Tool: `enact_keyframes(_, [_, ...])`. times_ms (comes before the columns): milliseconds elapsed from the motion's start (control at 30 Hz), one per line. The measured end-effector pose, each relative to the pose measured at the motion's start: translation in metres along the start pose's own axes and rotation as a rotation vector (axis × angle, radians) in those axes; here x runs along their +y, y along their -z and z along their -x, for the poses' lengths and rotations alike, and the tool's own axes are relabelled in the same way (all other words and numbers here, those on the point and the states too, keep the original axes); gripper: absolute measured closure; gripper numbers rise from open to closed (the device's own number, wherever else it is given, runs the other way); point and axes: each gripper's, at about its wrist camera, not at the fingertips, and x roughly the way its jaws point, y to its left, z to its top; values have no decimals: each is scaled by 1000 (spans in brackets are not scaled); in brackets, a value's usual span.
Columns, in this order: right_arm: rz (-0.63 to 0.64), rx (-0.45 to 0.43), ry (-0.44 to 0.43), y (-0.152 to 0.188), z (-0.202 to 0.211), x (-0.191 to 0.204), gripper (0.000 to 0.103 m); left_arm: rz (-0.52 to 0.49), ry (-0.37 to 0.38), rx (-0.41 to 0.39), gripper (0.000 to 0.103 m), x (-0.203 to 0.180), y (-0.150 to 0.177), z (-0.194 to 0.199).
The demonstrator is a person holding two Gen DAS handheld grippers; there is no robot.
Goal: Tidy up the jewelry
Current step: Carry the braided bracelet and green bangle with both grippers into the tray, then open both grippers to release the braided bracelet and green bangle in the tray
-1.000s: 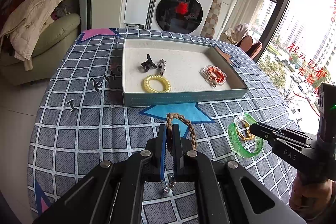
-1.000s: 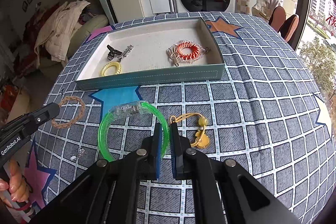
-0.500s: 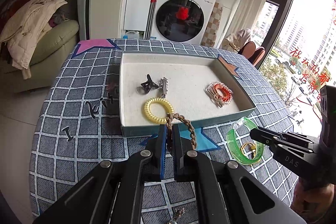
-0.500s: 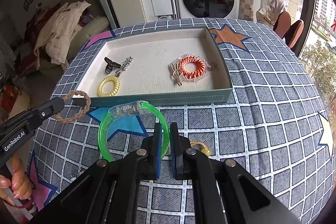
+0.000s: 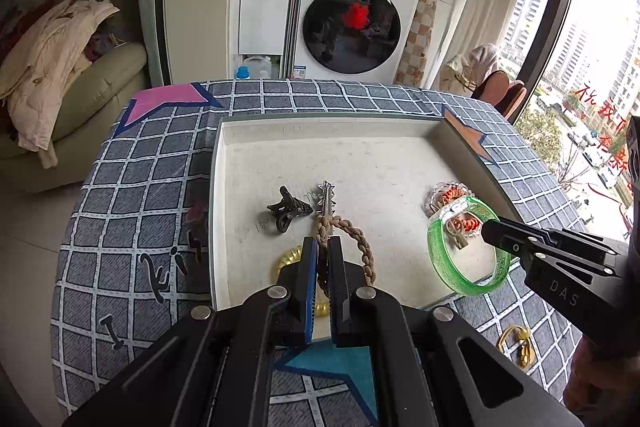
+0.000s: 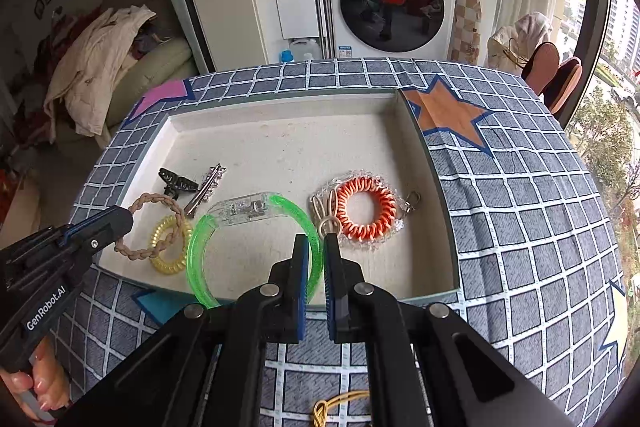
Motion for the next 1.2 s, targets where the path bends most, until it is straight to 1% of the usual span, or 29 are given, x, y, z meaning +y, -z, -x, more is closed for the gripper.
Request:
enact_keyframes(133, [-3,21,15,-7,-19,0,95,-19,-32,21,78,-1,-4,-17])
enact_keyframes(400, [-16,39,91,-13,-45,-10,95,-37,-95,63,78,0,-2,-43])
enact_keyframes(500, [-14,32,95,-11,-46,-10,95,-36,-116,61,78,1,0,-48])
enact_keyframes(633, [3,34,81,-10,-45,-7,93,-63,-141,60,78,-4,0,-47])
enact_keyframes(800, [-8,42,63,-9,-44,-8,92,-83,-156,57,78,-9,2,-45])
enact_keyframes(867, [-8,49,46,-8,-43,-8,88,-87,-161,54,78,-10,2,-44])
enact_keyframes(933, [-5,48,39,-6,-41,-7,72,-92,-165,48,78,-11,2,-42])
enact_keyframes(1000, [-3,38,38,-5,-37,-6,65,-102,-168,38,78,-13,3,-38])
enact_keyframes(1100, [-7,25,32,-3,-31,-6,63,-117,-181,20,78,-17,3,-32])
enact_keyframes(1200, [-8,14,32,-2,-26,-5,61,-112,-175,15,78,-17,2,-29])
